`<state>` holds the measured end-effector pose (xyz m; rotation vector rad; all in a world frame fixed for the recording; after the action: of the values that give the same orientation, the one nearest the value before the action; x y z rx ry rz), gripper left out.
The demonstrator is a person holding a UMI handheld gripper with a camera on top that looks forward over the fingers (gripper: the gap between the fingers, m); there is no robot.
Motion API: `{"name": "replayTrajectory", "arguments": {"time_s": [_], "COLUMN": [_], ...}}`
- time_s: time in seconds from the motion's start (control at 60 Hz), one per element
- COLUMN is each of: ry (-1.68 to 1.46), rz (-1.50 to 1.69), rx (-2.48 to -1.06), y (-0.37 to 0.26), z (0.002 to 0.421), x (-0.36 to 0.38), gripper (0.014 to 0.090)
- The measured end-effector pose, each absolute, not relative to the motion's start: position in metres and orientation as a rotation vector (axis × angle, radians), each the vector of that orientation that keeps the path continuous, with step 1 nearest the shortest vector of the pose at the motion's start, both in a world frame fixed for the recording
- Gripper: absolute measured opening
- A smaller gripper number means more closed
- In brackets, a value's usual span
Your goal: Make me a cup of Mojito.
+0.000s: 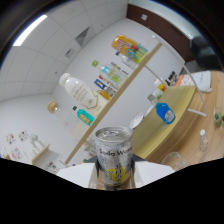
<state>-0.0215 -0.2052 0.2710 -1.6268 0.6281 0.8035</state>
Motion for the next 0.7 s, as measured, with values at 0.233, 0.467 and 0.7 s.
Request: {"name": "replayTrajectory", "arguments": {"time_s": [0.233,0.467,0.7], "ry": [0.086,-0.012,-0.044], "rz": [0.268,0.197,0.186], "rx": [-1.724,-1.859,-1.9], "y": [-0.202,-0.193,-0.189], "z": [0.239,0.14,0.095], "x": [-0.056,-0.076,-0.087], "gripper": [0.0509,0.0508,0.0508]}}
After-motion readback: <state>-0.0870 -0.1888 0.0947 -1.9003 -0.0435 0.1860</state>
